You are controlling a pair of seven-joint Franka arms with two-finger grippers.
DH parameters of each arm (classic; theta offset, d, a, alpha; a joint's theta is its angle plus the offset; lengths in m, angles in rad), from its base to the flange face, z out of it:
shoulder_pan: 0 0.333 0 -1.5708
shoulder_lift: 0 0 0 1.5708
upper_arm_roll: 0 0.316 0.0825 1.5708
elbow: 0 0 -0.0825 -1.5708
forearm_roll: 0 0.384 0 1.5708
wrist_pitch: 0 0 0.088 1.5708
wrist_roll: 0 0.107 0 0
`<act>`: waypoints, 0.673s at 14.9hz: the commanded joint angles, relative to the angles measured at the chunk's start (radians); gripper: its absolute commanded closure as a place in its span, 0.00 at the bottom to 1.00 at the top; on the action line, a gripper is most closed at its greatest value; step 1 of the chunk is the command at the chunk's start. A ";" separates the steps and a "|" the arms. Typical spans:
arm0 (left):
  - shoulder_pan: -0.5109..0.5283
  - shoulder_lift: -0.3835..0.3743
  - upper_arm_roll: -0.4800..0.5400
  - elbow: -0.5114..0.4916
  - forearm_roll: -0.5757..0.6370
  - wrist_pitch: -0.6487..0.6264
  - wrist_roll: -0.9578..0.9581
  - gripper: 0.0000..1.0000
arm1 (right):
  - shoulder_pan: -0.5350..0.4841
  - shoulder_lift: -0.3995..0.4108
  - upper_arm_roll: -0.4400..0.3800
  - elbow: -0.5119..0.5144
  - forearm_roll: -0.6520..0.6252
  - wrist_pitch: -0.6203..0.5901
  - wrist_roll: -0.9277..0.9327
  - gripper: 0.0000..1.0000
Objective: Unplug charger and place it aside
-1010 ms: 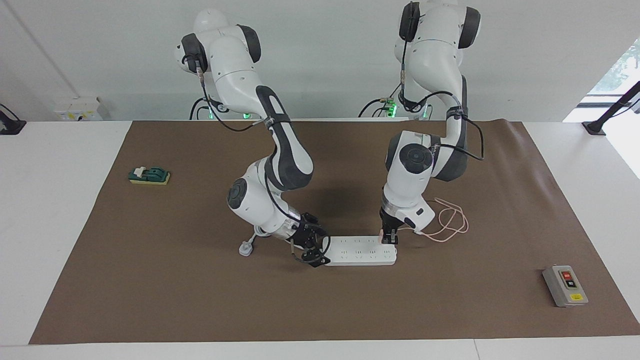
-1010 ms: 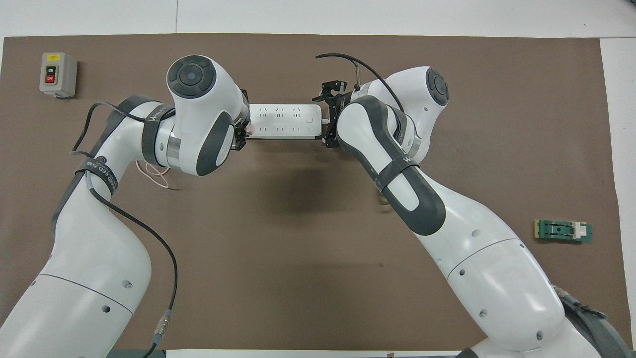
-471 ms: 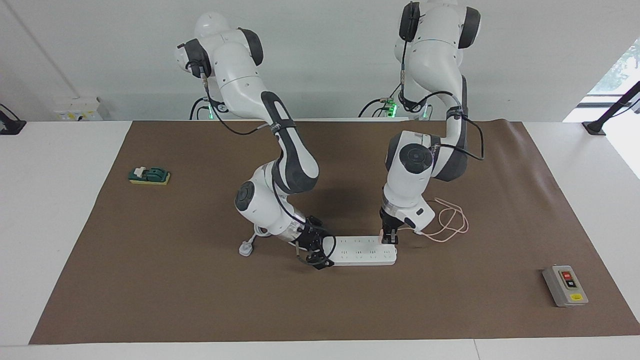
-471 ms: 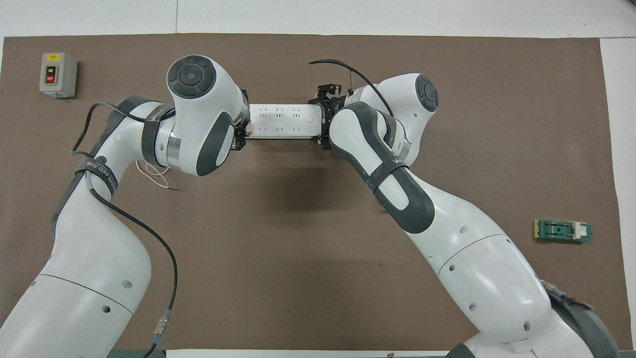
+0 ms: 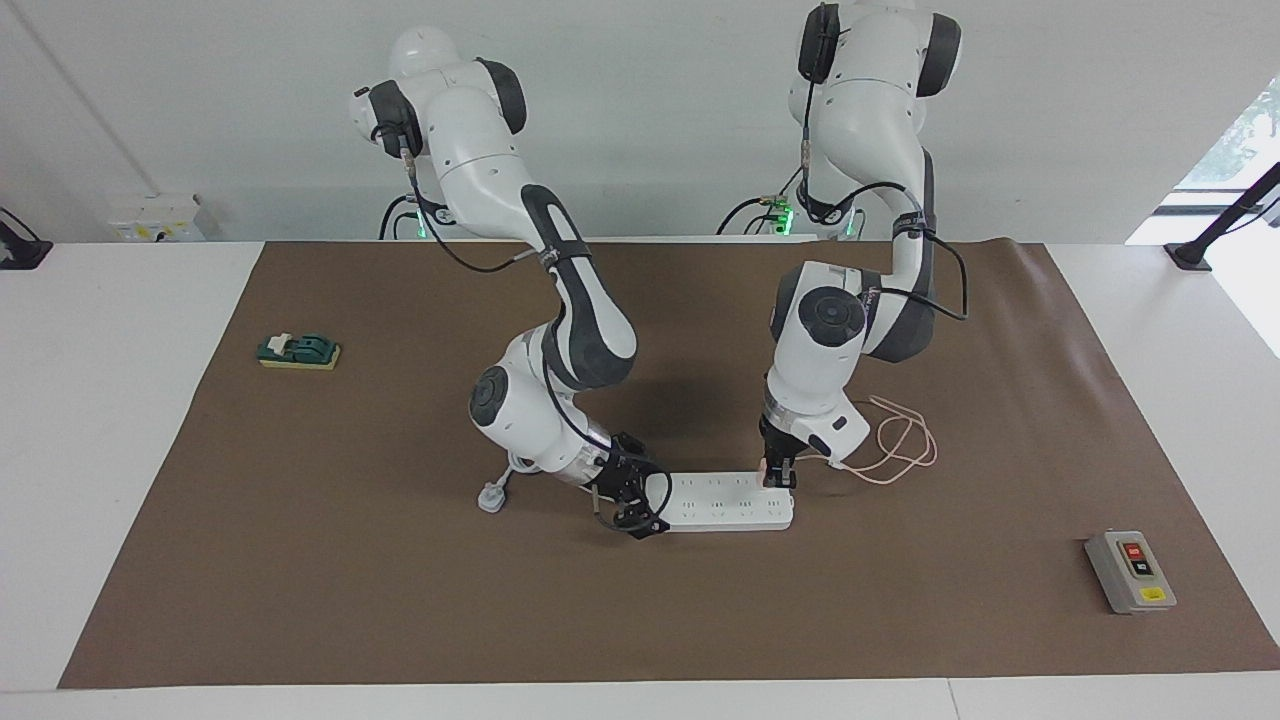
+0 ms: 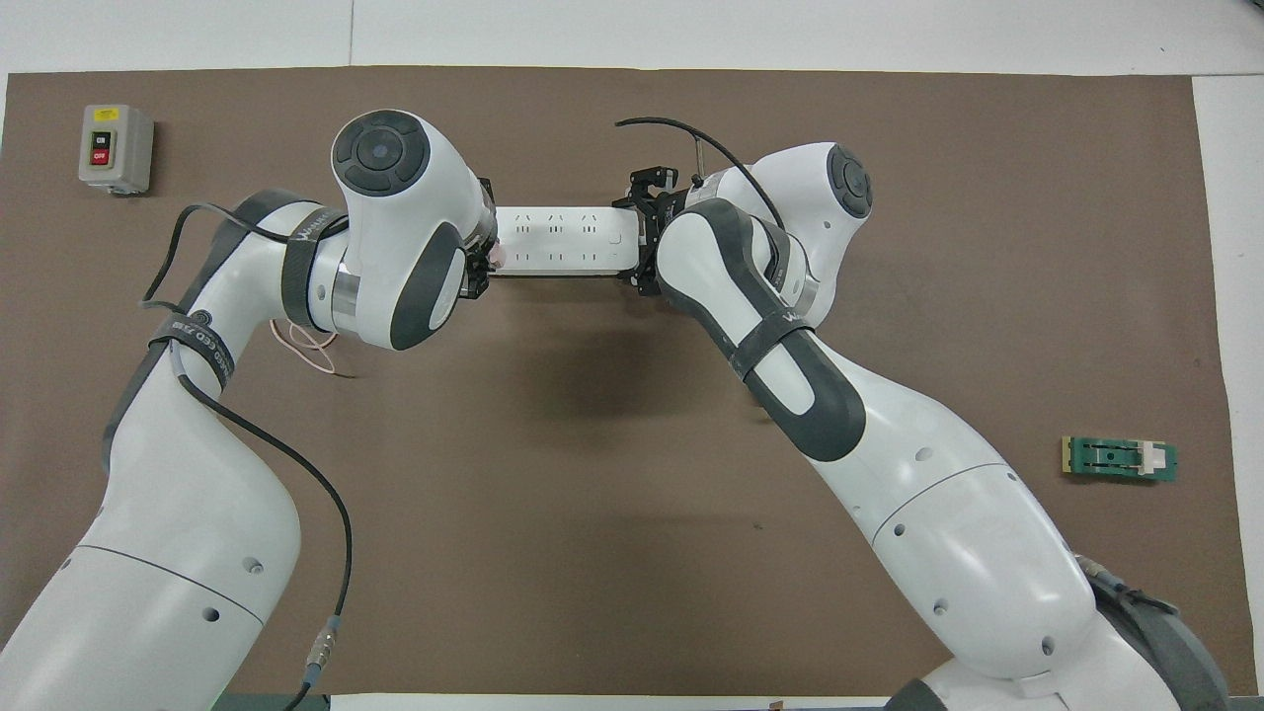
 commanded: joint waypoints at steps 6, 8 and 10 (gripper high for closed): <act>-0.002 -0.041 0.019 -0.011 0.021 -0.025 0.021 1.00 | -0.003 0.053 0.010 0.069 0.028 0.037 -0.026 1.00; 0.000 -0.048 0.028 0.016 0.021 -0.068 0.027 1.00 | -0.003 0.053 0.010 0.069 0.026 0.037 -0.027 1.00; 0.000 -0.064 0.033 0.032 0.021 -0.106 0.027 1.00 | -0.003 0.053 0.011 0.069 0.028 0.037 -0.029 1.00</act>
